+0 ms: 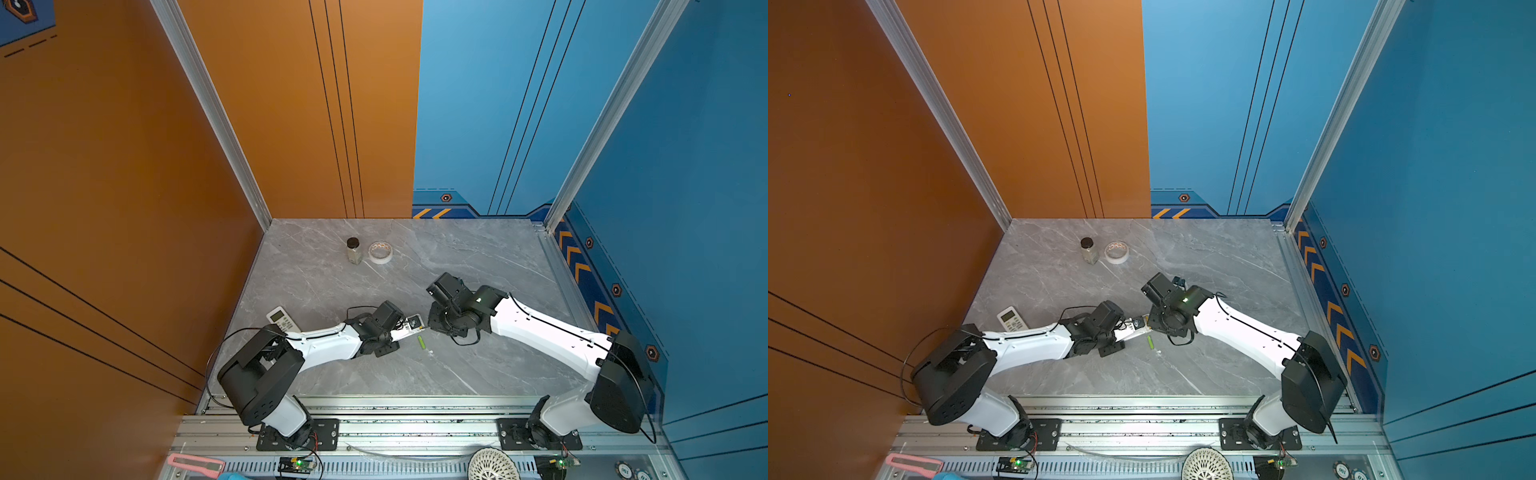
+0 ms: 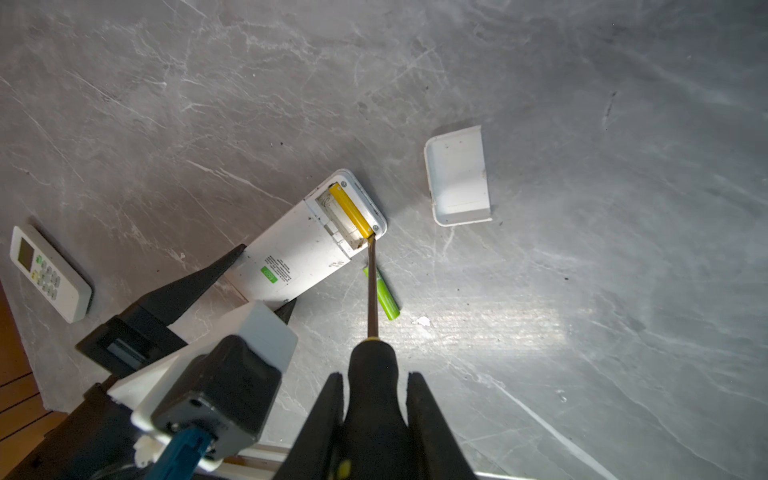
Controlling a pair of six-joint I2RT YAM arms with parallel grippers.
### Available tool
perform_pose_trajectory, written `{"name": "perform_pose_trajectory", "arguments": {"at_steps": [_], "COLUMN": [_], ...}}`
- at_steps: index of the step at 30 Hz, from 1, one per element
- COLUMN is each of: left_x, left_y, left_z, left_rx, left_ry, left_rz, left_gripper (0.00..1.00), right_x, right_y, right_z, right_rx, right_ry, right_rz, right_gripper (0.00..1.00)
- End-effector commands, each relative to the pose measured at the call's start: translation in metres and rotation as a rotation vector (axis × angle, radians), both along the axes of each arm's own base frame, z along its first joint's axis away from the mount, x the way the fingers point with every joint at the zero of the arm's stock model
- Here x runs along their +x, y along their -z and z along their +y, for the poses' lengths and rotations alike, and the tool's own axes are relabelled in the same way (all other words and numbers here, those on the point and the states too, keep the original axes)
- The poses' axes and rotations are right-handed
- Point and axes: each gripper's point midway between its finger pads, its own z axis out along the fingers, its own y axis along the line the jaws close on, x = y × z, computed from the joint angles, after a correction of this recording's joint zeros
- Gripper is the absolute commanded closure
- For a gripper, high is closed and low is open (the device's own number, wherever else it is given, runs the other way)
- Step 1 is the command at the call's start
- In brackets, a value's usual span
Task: Unload the batteries from the remote control
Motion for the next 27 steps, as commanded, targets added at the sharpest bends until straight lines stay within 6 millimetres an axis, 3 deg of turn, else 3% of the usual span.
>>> {"name": "perform_pose_trajectory", "arguments": {"at_steps": [1, 13, 18, 27], "left_x": [-0.033, -0.045, -0.048, -0.052], "left_y": [0.034, 0.037, 0.038, 0.039], "left_z": [0.024, 0.021, 0.02, 0.019], "left_rx": [0.11, 0.102, 0.096, 0.096], "left_ry": [0.036, 0.091, 0.103, 0.122], "left_rz": [0.151, 0.232, 0.251, 0.281], "left_gripper": [0.91, 0.94, 0.94, 0.95], "right_x": [-0.002, -0.006, -0.004, 0.001], "right_y": [0.029, 0.051, 0.063, 0.049], "right_z": [-0.009, -0.001, 0.003, 0.029], "right_rx": [-0.035, 0.095, 0.264, 0.363], "right_ry": [0.087, 0.114, 0.125, 0.055], "right_rz": [-0.069, -0.398, -0.512, -0.606], "right_gripper": [1.0, 1.0, 1.0, 1.0]}}
